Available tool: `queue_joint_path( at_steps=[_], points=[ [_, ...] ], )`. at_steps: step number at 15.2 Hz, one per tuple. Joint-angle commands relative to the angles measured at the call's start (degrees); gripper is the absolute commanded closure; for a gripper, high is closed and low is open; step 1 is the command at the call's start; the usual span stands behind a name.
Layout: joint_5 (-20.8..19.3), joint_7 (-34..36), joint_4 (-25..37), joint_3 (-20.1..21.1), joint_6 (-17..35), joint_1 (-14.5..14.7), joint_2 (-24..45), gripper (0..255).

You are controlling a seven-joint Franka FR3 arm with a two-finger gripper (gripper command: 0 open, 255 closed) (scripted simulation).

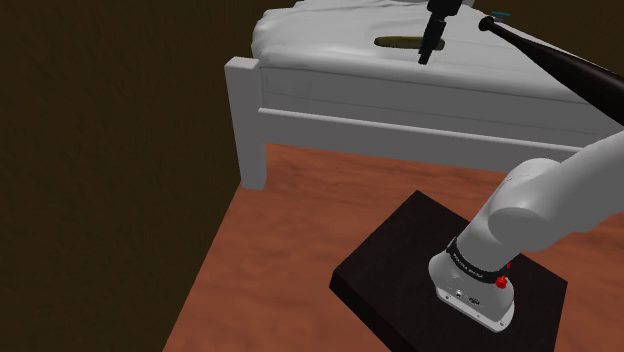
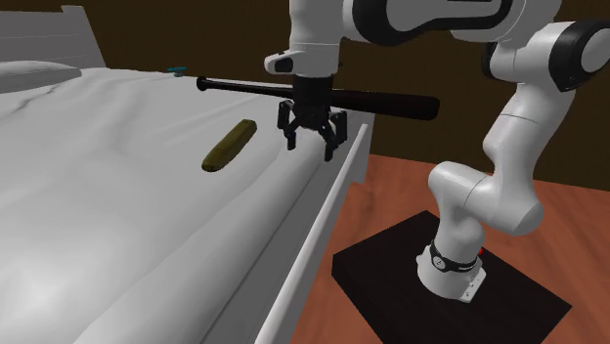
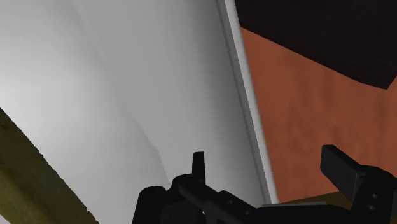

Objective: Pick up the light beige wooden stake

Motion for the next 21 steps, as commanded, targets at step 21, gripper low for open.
queue_joint_path(
  at_steps=[21],
  points=[
    [12.3, -37.3, 35.5, -13.4, -0.8, -3.3, 36.1, 0]
  ],
)
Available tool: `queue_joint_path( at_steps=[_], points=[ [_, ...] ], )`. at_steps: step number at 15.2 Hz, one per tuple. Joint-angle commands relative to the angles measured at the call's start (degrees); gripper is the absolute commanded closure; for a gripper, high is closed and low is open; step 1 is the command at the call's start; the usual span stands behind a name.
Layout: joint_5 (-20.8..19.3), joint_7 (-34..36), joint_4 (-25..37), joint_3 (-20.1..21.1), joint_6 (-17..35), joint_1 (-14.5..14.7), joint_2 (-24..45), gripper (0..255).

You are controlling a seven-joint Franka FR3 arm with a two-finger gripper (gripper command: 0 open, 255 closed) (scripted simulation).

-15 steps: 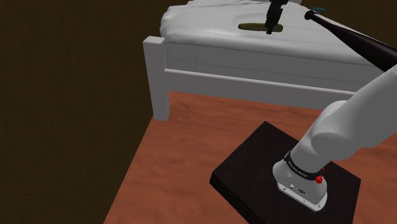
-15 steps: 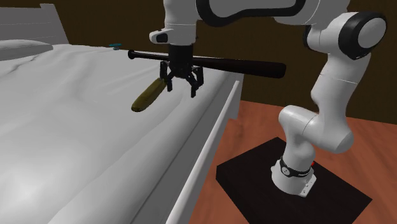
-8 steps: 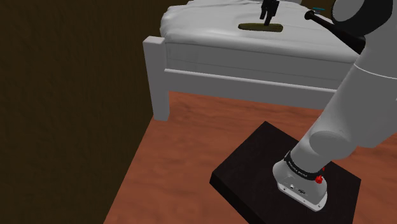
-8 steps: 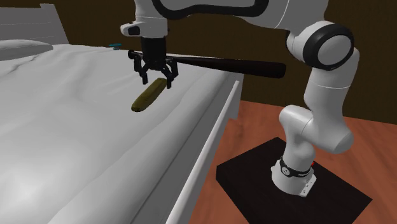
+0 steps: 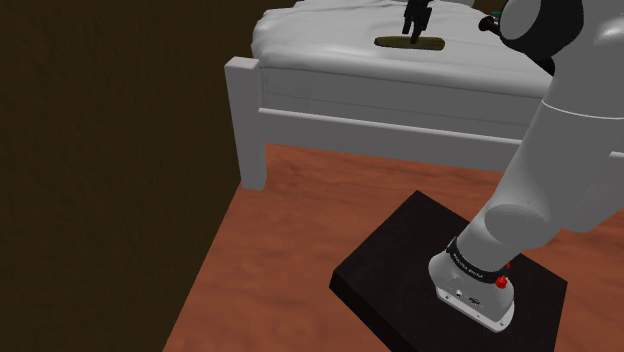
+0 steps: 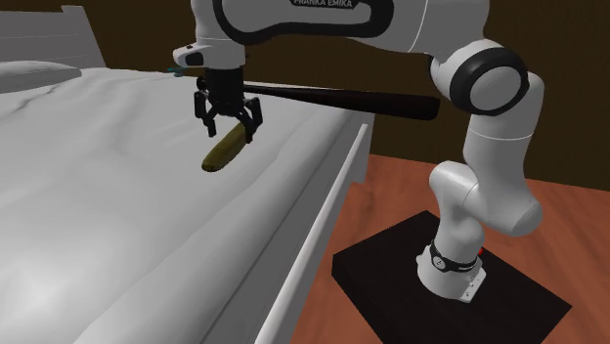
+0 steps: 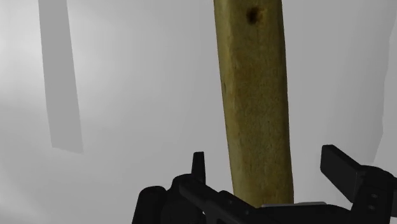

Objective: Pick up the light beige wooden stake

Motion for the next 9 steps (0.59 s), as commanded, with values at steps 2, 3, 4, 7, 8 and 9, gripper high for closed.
queue_joint_path(
  at_steps=[2, 3, 4, 7, 8, 9],
  points=[
    [-0.5, 0.2, -3.1, 0.1, 2.4, 0.5, -0.9, 0],
    [-0.5, 0.2, -3.2, 0.1, 2.4, 0.5, -0.9, 0],
    [-0.6, 0.2, -3.2, 0.1, 2.5, 0.5, -0.9, 255],
    [-0.5, 0.2, -3.2, 0.1, 2.5, 0.5, -0.9, 255],
    [-0.5, 0.2, -3.2, 0.1, 2.5, 0.5, -0.9, 255],
    [-0.5, 0.2, -3.2, 0.1, 2.5, 0.4, -0.9, 255]
  ],
)
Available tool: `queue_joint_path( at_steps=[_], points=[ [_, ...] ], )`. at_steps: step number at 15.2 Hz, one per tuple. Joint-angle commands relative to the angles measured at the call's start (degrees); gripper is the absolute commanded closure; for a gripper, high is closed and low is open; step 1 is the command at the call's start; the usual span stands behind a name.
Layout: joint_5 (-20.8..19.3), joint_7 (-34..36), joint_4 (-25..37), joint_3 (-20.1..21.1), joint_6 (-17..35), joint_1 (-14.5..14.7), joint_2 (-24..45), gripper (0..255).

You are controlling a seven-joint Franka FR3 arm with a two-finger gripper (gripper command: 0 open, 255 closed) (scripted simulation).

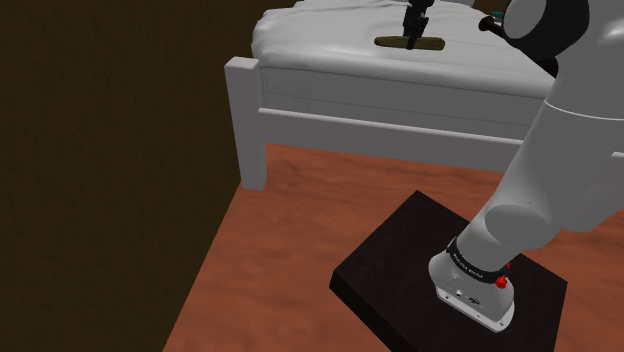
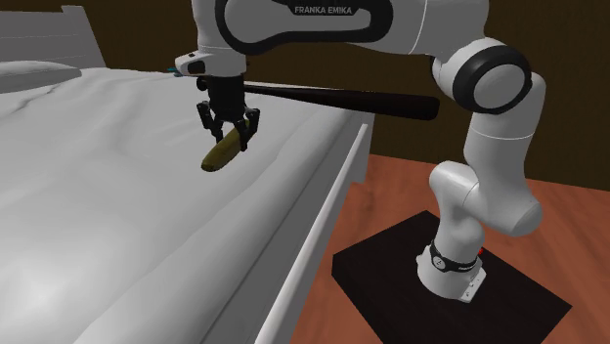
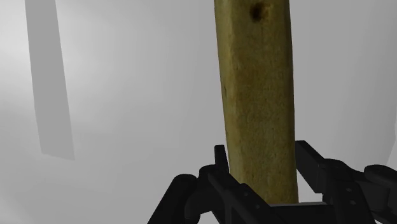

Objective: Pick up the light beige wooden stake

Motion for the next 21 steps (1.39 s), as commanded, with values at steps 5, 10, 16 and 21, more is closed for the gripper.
queue_joint_path(
  at_steps=[5, 10, 16, 21],
  points=[
    [0.2, -0.1, 1.1, 0.0, -0.9, -0.1, 0.3, 255],
    [1.3, -0.6, 7.4, -0.3, -5.6, -1.2, 2.2, 255],
    [3.4, -1.5, 16.5, -0.5, -11.9, -3.3, 5.5, 255],
    [5.0, -2.0, 22.4, -0.6, -15.7, -5.0, 7.8, 255]
  ],
)
